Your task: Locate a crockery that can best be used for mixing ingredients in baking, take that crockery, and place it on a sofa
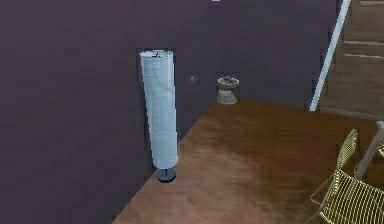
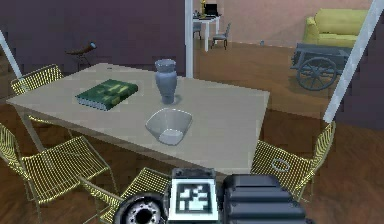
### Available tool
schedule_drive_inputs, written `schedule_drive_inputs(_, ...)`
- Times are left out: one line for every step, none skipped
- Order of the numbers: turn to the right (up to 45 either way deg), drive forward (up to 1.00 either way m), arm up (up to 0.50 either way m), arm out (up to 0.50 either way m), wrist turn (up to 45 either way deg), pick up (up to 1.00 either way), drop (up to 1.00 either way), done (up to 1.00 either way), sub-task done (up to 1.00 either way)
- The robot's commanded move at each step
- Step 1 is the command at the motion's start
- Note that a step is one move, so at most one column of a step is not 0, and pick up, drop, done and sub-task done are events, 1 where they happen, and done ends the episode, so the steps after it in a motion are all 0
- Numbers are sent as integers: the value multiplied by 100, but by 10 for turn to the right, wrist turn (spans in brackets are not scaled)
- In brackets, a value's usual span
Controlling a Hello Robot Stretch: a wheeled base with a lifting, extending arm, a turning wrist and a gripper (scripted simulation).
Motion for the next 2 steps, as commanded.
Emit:
schedule_drive_inputs(0, 0, 0, 44, 0, 0, 0, 0, 0)
schedule_drive_inputs(0, 0, 0, 0, 450, 0, 0, 0, 0)
